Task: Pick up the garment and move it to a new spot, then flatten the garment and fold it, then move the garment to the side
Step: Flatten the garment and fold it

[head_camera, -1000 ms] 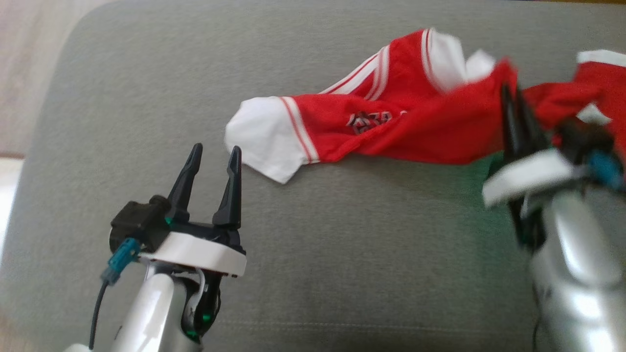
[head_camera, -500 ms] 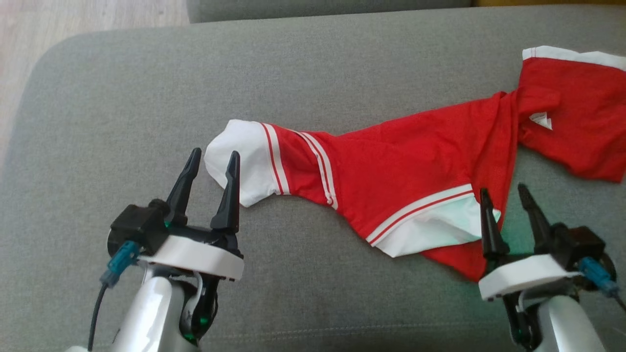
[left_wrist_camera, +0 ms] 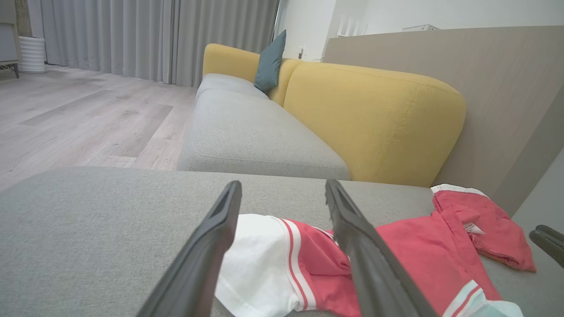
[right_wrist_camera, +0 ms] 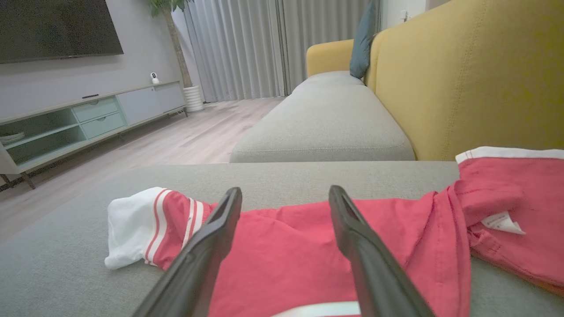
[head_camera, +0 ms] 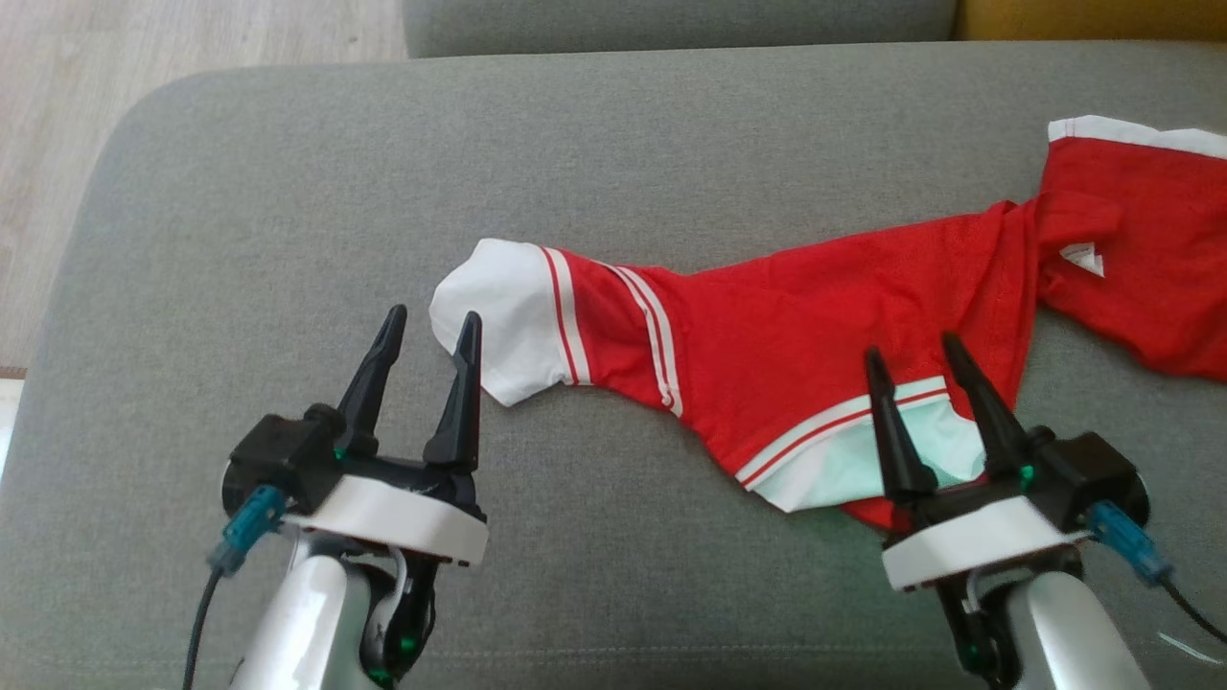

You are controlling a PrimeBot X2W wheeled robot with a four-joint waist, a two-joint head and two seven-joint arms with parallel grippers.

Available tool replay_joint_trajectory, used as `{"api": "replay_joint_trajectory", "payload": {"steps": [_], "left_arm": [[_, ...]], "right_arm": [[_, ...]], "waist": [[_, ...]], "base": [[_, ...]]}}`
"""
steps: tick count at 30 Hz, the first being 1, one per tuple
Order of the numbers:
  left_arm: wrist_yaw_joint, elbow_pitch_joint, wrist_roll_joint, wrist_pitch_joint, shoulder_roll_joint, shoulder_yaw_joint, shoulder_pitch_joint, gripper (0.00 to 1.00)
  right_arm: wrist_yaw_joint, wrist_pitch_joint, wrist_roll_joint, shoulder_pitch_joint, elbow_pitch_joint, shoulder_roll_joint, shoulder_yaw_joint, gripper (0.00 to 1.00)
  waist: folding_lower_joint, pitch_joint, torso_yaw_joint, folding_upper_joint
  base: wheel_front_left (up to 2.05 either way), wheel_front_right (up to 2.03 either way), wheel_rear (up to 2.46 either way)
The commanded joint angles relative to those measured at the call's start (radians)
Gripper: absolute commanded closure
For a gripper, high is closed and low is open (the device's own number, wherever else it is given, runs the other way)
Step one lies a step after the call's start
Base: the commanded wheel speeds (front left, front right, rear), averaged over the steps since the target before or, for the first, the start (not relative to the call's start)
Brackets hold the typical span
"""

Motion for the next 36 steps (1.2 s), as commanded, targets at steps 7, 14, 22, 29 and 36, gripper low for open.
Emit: {"api": "replay_joint_trajectory", "payload": {"steps": [7,14,22,29,36], "left_arm": [[0.006,-0.039,-0.002,-0.008,0.007,0.025,-0.019,0.0],[0.005,-0.037,-0.006,-0.008,0.007,0.019,-0.031,0.0],[0.001,-0.032,-0.008,-0.008,0.007,0.015,-0.048,0.0],[-0.003,-0.026,-0.007,-0.008,0.007,0.016,-0.056,0.0],[-0.005,-0.021,-0.007,-0.008,0.007,0.015,-0.064,0.0]], "right_arm": [[0.007,0.023,-0.005,0.018,0.015,-0.007,-0.005,0.0],[0.007,0.096,-0.024,0.023,0.111,-0.019,-0.014,0.0],[0.007,0.125,-0.031,-0.014,0.187,-0.025,-0.012,0.0],[0.007,0.115,-0.04,-0.046,0.231,-0.03,-0.011,0.0],[0.007,0.106,-0.049,-0.07,0.266,-0.028,-0.002,0.0]], "waist": [[0.0001,0.013,0.015,-0.0001],[0.0001,0.038,0.028,-0.0001],[0.0001,0.065,0.045,-0.0001],[0.0001,0.081,0.058,-0.0001],[0.0001,0.089,0.066,-0.0001]], "base": [[0.0,0.0,0.0],[0.0,0.0,0.0],[0.0,0.0,0.0],[0.0,0.0,0.0],[0.0,0.0,0.0]]}}
